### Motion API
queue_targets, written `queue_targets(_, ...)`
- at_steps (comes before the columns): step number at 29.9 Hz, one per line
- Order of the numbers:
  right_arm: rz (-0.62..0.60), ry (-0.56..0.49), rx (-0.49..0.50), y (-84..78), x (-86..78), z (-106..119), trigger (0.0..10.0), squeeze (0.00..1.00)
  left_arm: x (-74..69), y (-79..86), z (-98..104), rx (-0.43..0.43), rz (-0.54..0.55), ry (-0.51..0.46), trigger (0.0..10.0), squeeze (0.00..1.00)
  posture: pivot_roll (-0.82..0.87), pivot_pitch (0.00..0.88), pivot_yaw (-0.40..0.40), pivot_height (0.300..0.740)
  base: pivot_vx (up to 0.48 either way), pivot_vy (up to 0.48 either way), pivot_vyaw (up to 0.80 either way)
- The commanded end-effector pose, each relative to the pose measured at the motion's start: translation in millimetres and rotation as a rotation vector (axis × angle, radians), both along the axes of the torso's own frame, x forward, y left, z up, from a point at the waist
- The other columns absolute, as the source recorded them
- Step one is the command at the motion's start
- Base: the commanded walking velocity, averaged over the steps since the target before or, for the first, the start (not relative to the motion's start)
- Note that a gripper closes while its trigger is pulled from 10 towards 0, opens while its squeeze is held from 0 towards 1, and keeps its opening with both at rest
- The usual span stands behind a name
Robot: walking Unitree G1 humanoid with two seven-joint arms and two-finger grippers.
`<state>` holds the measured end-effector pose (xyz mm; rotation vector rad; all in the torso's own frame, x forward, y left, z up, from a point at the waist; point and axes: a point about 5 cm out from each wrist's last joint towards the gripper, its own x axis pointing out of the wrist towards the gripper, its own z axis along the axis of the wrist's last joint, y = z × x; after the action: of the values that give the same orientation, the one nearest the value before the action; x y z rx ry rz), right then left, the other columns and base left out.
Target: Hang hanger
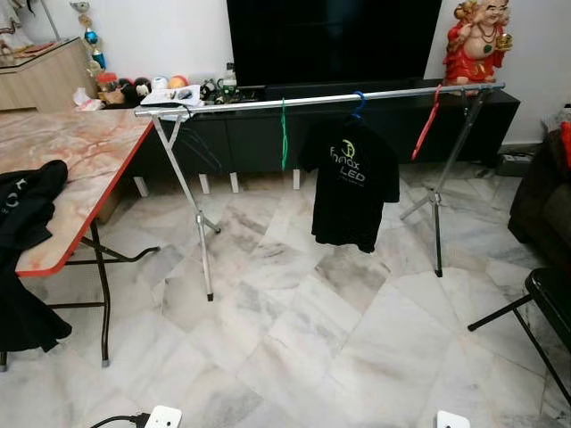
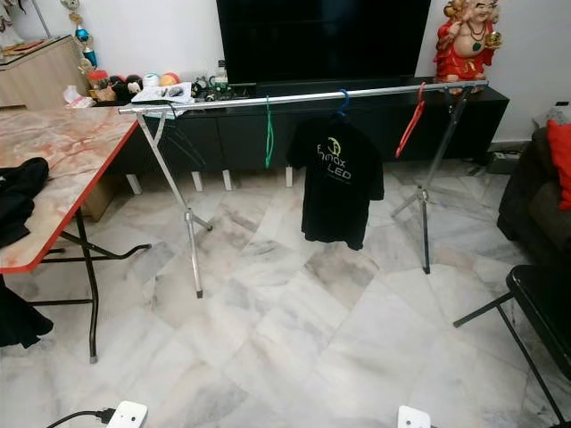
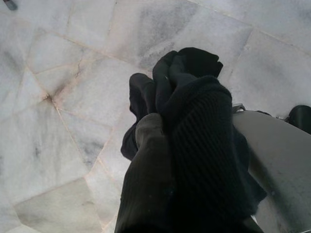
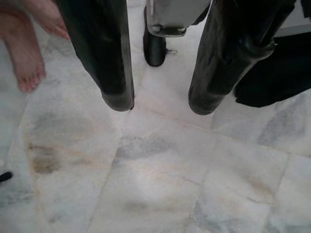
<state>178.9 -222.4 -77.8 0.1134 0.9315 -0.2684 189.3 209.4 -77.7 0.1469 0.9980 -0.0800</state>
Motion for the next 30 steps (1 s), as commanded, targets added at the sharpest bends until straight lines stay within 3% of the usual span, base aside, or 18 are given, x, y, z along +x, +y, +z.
queue_targets(1, 0.035, 0.003, -0.051, -6.7, -1.8, 0, 10.0, 0.00, -2.0, 4.2, -1, 0.015, 0.005, 0.019, 10.0, 0.00, -0.02, 0.000, 0.089, 0.740, 0.000, 0.000, 0.00)
queue_targets(10, 0.035, 0.003, -0.051, -6.7, -1.8, 0, 10.0, 0.00, -2.0, 4.2, -1, 0.015, 0.005, 0.019, 10.0, 0.00, -0.02, 0.000, 0.089, 0.740, 0.000, 0.000, 0.00)
queue_targets(14, -0.020, 0.103, 0.025, 12.5, -36.1, -20, 10.0, 0.00, 3.6, 5.7, 3, 0.029, 0.050, -0.034, 10.0, 0.00, 0.01, 0.000, 0.092, 0.740, 0.000, 0.000, 0.00)
queue_targets(19, -0.027, 0.128, 0.020, 10.9, -46.4, -23, 10.0, 0.00, 5.3, 5.0, 4, 0.028, 0.040, -0.036, 10.0, 0.00, 0.01, 0.000, 0.088, 0.740, 0.000, 0.000, 0.00)
queue_targets(30, -0.004, 0.117, 0.008, 8.5, -45.7, -22, 10.0, 0.00, -6.4, 3.8, -2, 0.016, 0.039, -0.012, 10.0, 0.00, 0.01, 0.000, 0.077, 0.740, 0.000, 0.000, 0.00)
